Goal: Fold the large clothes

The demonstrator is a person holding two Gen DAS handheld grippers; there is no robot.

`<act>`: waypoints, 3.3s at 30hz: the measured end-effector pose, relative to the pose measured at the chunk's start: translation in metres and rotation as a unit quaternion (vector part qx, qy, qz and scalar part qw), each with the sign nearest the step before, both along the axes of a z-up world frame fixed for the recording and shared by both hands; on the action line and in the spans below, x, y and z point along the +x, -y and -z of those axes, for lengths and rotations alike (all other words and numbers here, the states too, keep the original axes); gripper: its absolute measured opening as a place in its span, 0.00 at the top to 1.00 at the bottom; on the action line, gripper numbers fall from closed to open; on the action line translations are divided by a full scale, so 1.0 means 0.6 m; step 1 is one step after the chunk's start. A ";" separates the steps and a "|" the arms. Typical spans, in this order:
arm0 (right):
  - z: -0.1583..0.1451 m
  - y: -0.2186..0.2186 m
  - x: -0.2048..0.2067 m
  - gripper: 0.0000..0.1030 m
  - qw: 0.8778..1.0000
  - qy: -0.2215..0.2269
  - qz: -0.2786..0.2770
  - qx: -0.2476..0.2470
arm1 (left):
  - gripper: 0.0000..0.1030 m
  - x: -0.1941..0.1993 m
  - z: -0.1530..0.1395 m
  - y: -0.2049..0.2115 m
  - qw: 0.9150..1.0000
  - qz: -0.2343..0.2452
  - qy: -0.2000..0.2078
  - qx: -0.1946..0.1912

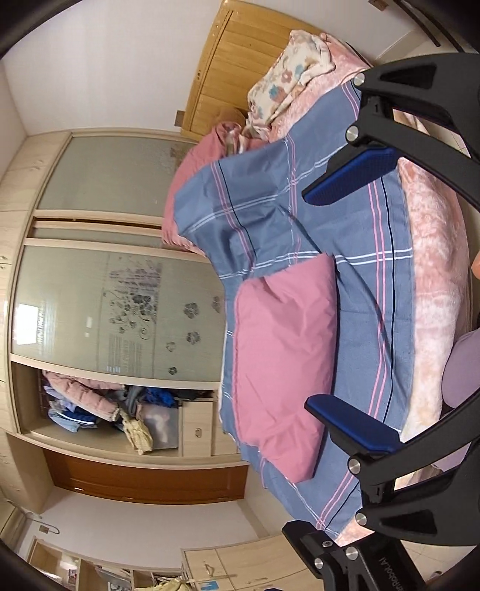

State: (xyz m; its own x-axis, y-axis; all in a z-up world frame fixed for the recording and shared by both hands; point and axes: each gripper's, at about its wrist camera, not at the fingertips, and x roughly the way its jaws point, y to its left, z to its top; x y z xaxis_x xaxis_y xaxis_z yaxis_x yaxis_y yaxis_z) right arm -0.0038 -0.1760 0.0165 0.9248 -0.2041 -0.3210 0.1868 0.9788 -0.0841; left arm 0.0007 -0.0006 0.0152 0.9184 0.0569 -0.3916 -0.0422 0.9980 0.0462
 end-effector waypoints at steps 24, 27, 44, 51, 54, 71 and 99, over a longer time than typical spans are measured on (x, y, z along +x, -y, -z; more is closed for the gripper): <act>0.000 -0.016 -0.019 0.01 0.999 0.001 0.029 -0.013 | 0.02 -0.004 0.002 0.013 1.000 -0.009 -0.010 0.010; 0.001 -0.019 -0.021 0.01 0.999 0.002 0.030 -0.014 | 0.02 -0.004 0.003 0.013 1.000 -0.010 -0.010 0.012; 0.003 -0.024 -0.028 0.01 0.999 0.000 0.038 -0.009 | 0.02 -0.003 0.006 0.022 1.000 -0.009 -0.012 0.014; 0.006 -0.024 -0.028 0.01 0.999 -0.003 0.040 -0.004 | 0.02 -0.003 0.007 0.017 1.000 -0.004 -0.014 0.015; 0.005 -0.022 -0.027 0.01 0.999 -0.002 0.040 -0.004 | 0.02 -0.002 0.007 0.016 1.000 -0.003 -0.014 0.016; 0.008 -0.027 -0.028 0.01 0.999 -0.003 0.040 -0.002 | 0.02 -0.002 0.008 0.012 1.000 0.002 -0.013 0.010; 0.011 -0.040 -0.031 0.01 0.999 -0.004 0.048 -0.006 | 0.02 -0.005 0.017 -0.001 1.000 0.008 -0.006 0.021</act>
